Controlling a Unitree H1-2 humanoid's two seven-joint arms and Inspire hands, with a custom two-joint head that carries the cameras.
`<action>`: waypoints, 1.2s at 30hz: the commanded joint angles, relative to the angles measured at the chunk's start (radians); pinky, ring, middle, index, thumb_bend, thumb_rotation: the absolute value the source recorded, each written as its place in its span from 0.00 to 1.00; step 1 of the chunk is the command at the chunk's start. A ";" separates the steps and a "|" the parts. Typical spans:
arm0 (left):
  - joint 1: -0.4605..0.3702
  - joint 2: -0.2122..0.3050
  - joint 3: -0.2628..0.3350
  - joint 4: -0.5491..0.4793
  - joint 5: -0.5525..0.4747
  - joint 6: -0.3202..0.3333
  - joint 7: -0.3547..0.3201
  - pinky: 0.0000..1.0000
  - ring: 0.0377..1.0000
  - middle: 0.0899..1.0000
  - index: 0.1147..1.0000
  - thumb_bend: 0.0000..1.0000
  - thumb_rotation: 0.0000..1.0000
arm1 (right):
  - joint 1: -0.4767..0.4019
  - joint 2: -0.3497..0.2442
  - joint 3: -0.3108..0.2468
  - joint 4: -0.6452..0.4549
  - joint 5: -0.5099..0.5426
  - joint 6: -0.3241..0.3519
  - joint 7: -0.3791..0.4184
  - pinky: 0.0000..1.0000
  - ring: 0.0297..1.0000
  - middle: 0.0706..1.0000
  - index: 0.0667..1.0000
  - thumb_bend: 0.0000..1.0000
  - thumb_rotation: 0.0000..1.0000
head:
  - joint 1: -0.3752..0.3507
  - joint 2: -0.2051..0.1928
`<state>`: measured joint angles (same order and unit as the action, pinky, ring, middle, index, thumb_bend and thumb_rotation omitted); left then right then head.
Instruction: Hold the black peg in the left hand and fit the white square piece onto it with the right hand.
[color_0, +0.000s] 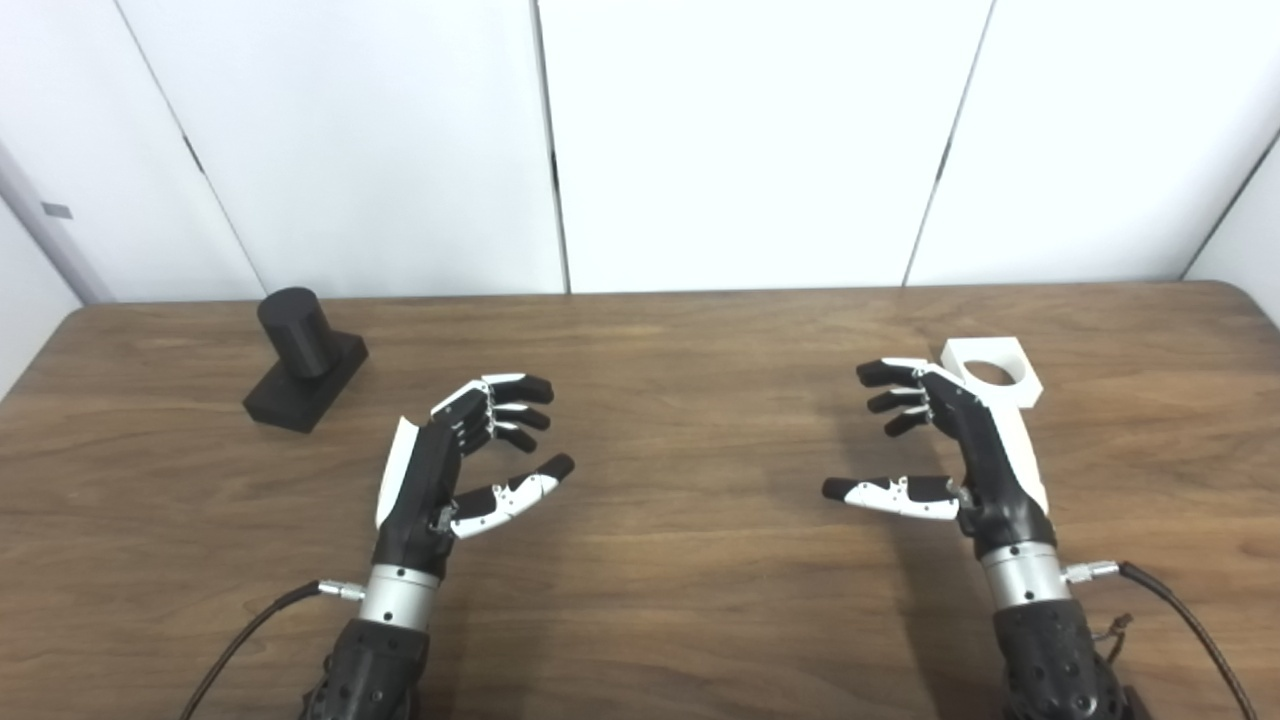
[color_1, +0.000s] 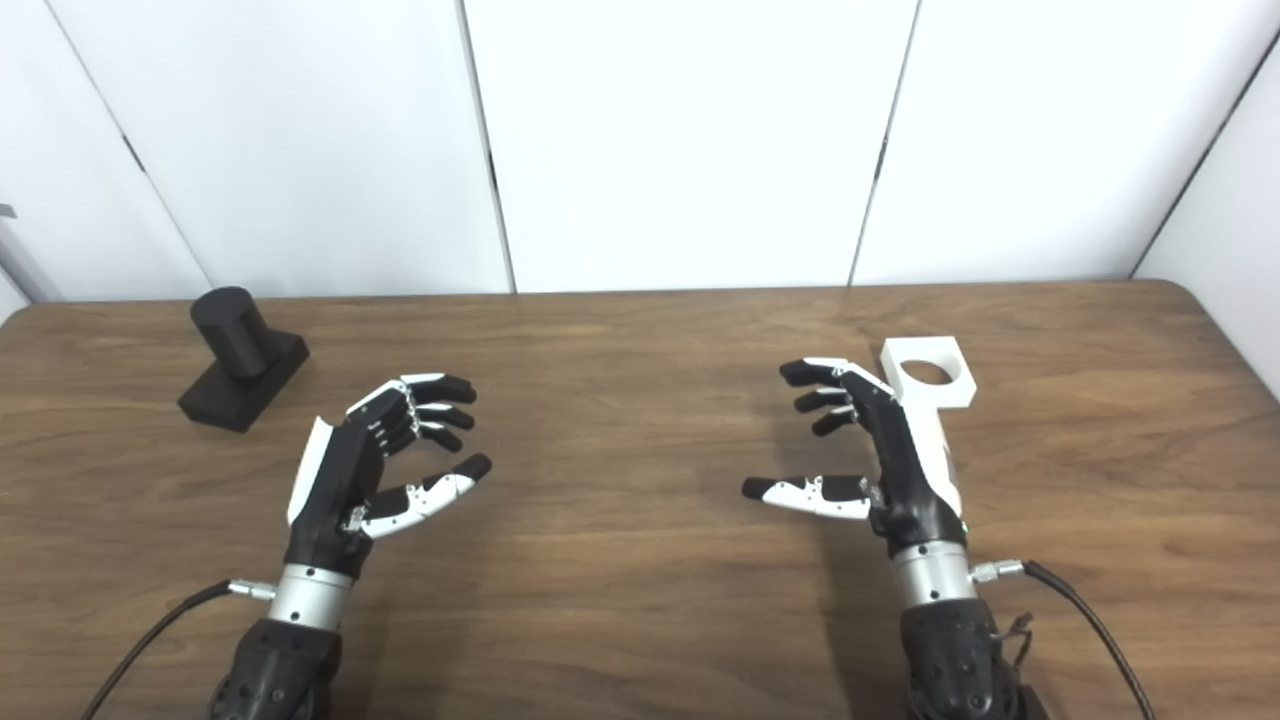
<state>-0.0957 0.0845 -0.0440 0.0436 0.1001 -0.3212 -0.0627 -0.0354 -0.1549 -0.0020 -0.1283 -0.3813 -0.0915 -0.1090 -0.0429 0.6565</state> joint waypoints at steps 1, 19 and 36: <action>-0.041 0.005 0.000 -0.016 -0.005 -0.027 0.002 0.51 0.60 0.65 0.61 0.63 0.00 | -0.029 -0.003 -0.004 -0.024 -0.002 -0.045 -0.019 0.50 0.60 0.67 0.65 0.67 0.00 | 0.001 -0.002; -0.027 0.000 -0.010 0.024 -0.011 -0.081 -0.001 0.50 0.61 0.65 0.61 0.62 0.00 | -0.003 0.000 -0.006 -0.013 -0.006 -0.068 -0.029 0.51 0.61 0.67 0.65 0.68 0.00 | 0.032 -0.096; -0.021 -0.002 -0.016 0.043 0.008 -0.109 0.005 0.54 0.64 0.67 0.62 0.61 0.00 | 0.008 -0.002 -0.004 0.011 -0.002 -0.102 -0.045 0.50 0.61 0.67 0.66 0.67 0.00 | 0.043 -0.126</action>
<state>-0.0931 0.0809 -0.0589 0.1004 0.1042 -0.3980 -0.0641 -0.0039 -0.1549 -0.0027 -0.0956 -0.3839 -0.1543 -0.1407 0.0000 0.5308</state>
